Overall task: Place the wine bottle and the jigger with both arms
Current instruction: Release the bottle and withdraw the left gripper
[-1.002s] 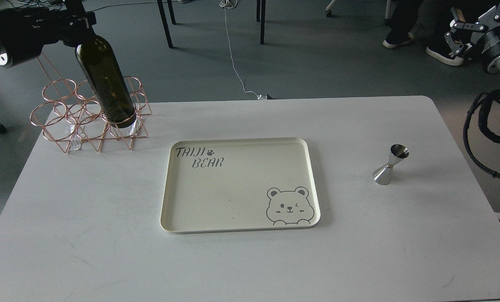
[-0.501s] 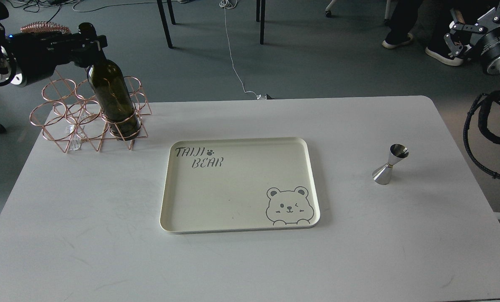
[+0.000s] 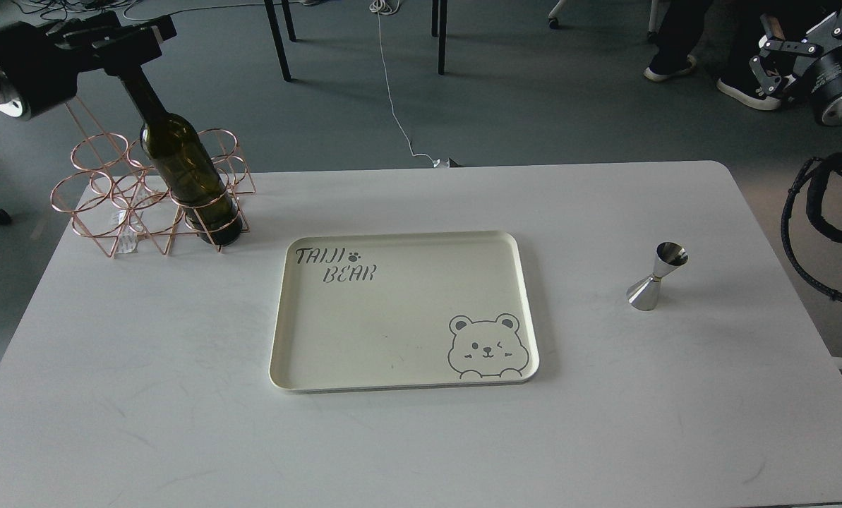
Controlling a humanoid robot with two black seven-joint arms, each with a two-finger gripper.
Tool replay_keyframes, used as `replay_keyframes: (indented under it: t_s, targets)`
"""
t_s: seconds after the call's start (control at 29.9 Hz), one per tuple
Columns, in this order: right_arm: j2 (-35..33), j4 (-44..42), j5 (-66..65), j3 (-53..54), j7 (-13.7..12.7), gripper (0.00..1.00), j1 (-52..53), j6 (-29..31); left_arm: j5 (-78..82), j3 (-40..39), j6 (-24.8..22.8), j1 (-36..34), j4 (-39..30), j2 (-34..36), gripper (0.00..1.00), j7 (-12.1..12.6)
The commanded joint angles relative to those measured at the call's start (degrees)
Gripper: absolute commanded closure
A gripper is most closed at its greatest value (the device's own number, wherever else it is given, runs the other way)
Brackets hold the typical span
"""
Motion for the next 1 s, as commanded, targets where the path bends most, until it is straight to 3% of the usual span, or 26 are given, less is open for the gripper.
replay_keyframes:
  t_s: [0.0,0.3,0.47,0.7,0.87,0.97]
  targets:
    - [0.0,0.0,-0.1,0.1,0.2,0.01,0.0,-0.4,-17.8,-0.5,0.1,-0.1,1.1,2.2,0.02,-0.3]
    - [-0.5,-0.2,0.0,0.6,1.0,0.01,-0.7,-0.5,-52.5,0.0,-1.3,1.8,14.1,3.4,0.02,-0.4]
    - [-0.3,-1.8,0.2,0.8,2.7,0.01,-2.4,-0.3,-71.9,0.1,-8.0,5.0,21.0,2.1,0.02,-1.5]
    - [-0.3,-2.2,4.7,3.6,2.2,0.01,-5.7,0.6,-86.6,0.0,-14.9,8.9,30.4,-3.5,0.02,-1.4]
    - [0.3,-9.1,12.3,5.4,1.9,0.01,-8.7,8.2,-91.6,-0.5,-18.2,14.1,30.8,-7.2,0.02,-1.8]
    - [2.1,-13.8,15.7,5.5,0.1,0.01,-9.7,13.7,-96.2,-0.5,-19.4,16.6,30.8,-9.7,0.02,-1.8]
